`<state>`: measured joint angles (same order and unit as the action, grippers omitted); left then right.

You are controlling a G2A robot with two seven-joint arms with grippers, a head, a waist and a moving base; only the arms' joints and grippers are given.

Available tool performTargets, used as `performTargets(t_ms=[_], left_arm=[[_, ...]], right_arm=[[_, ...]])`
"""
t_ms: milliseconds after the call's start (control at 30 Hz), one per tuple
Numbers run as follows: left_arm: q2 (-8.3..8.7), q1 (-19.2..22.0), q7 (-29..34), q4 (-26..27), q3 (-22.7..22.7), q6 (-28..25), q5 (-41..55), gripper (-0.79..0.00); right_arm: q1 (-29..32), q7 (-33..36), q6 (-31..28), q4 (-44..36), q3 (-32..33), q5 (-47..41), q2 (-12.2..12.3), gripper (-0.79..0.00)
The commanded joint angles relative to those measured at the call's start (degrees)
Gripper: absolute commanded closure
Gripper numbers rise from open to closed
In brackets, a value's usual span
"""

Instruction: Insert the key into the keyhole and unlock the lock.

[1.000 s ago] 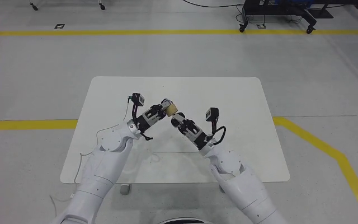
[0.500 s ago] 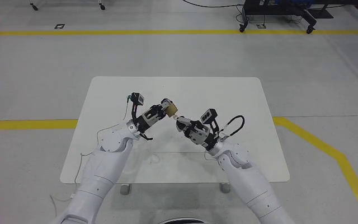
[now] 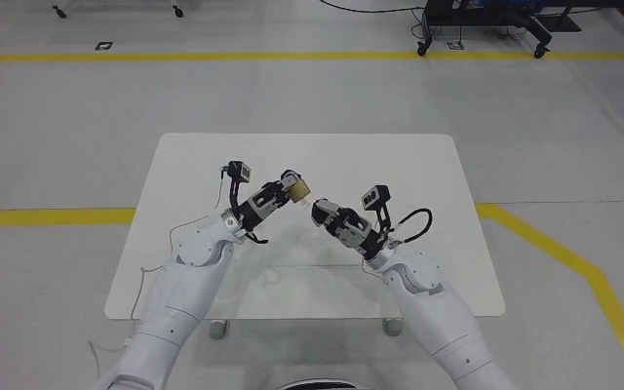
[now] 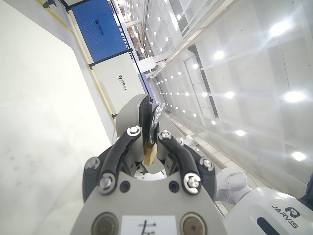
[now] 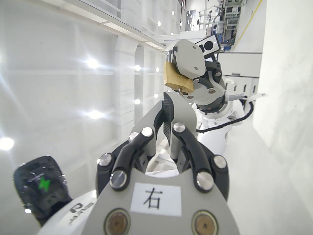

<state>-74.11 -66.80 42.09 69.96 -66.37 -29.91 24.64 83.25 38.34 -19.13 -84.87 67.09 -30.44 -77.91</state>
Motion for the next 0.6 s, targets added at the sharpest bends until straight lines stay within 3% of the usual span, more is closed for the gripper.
performTargets(t_ms=[0, 433, 533, 567], left_arm=[[-0.01, 0.0, 0.0, 0.0, 0.1, 0.1, -0.1, 0.0], [0.07, -0.2, 1.1, 0.6, 0.3, -0.1, -0.3, 0.0], [0.12, -0.3, 1.4, 0.7, 0.2, -0.3, -0.1, 0.0], [0.12, -0.3, 1.5, 0.7, 0.2, -0.3, -0.1, 0.0]], right_arm=[[0.8, -2.1, 0.4, -1.6, -0.6, 2.5, 0.0, -0.142], [-1.5, -5.7, 3.1, 0.5, -3.0, 1.1, -0.5, -0.157], [-1.9, -4.6, 4.0, 0.9, -3.3, -0.9, -0.6, 0.0], [-2.0, -3.8, 4.2, 1.1, -3.4, -1.7, -0.6, 0.0]])
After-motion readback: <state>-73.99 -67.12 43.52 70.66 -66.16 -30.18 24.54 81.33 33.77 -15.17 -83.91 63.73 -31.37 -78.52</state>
